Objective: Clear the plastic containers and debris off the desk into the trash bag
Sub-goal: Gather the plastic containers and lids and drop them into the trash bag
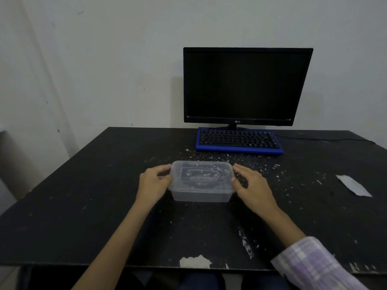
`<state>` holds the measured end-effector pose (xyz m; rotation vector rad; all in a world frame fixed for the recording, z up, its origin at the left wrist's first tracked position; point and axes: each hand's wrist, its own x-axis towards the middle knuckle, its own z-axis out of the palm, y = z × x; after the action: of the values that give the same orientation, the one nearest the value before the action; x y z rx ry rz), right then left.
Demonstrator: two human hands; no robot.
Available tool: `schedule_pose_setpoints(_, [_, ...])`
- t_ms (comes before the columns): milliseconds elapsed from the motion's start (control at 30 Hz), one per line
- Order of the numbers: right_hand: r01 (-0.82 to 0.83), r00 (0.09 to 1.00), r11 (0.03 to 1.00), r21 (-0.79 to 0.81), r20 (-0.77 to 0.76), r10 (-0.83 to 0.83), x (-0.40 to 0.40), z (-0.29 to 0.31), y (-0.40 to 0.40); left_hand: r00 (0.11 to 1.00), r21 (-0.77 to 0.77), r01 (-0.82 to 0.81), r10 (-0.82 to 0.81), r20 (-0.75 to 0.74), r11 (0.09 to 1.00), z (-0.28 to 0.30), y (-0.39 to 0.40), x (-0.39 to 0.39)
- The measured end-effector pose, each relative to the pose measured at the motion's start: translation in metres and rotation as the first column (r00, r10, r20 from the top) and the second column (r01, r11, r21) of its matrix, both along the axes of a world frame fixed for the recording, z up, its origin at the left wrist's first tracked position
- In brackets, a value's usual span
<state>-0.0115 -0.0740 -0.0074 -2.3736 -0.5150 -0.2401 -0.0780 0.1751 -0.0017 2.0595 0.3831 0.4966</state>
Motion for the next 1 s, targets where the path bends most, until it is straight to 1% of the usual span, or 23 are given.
schedule_pose_setpoints(67, [-0.037, 0.999, 0.995, -0.098, -0.001, 0.037, 0.003, -0.002, -0.001, 0.999, 0.043, 0.034, -0.034, 0.001, 0.998, -0.004, 0.000, 0.000])
schedule_pose_setpoints(133, [-0.050, 0.998, 0.986, -0.159, 0.024, 0.054, 0.004, -0.004, 0.000, 0.999, 0.116, 0.034, -0.034, -0.005, 0.993, -0.010, 0.001, 0.000])
schedule_pose_setpoints(233, [-0.035, 0.995, 0.975, -0.220, 0.083, 0.055, 0.006, -0.006, 0.000, 1.000, 0.164, 0.015, -0.015, 0.001, 0.986, -0.017, 0.000, 0.000])
schedule_pose_setpoints(333, [-0.024, 0.995, 0.969, -0.248, 0.083, 0.045, 0.006, -0.007, 0.000, 1.000, 0.200, -0.004, 0.002, 0.010, 0.980, -0.022, -0.003, 0.001])
schedule_pose_setpoints(467, [-0.034, 0.996, 0.972, -0.233, 0.069, 0.051, 0.006, -0.007, -0.001, 1.000, 0.159, 0.021, -0.021, -0.005, 0.987, -0.022, -0.003, 0.001])
schedule_pose_setpoints(600, [-0.032, 0.999, 0.982, -0.185, 0.020, 0.036, 0.004, -0.009, 0.000, 0.999, 0.144, 0.035, -0.035, -0.001, 0.989, -0.021, -0.005, -0.002])
schedule_pose_setpoints(767, [-0.025, 1.000, 0.969, -0.246, 0.006, 0.027, 0.003, -0.005, 0.001, 0.998, 0.197, 0.053, -0.046, -0.041, 0.979, -0.015, -0.007, -0.004])
schedule_pose_setpoints(833, [-0.030, 0.999, 0.970, -0.239, -0.017, 0.027, 0.000, -0.001, 0.001, 0.998, 0.179, 0.059, -0.051, -0.046, 0.982, -0.009, -0.007, -0.007])
schedule_pose_setpoints(867, [-0.034, 0.999, 0.972, -0.234, -0.030, 0.027, -0.001, 0.000, 0.002, 0.999, 0.144, 0.031, -0.025, -0.045, 0.989, -0.007, -0.006, -0.007])
schedule_pose_setpoints(933, [-0.025, 0.997, 0.978, -0.205, -0.071, 0.011, -0.001, 0.003, 0.001, 0.996, 0.081, -0.078, 0.082, -0.045, 0.994, -0.003, -0.002, -0.008])
schedule_pose_setpoints(1000, [-0.022, 0.992, 0.992, -0.128, -0.125, 0.006, 0.001, 0.006, -0.001, 0.990, 0.078, -0.131, 0.134, -0.034, 0.988, 0.000, 0.001, -0.009])
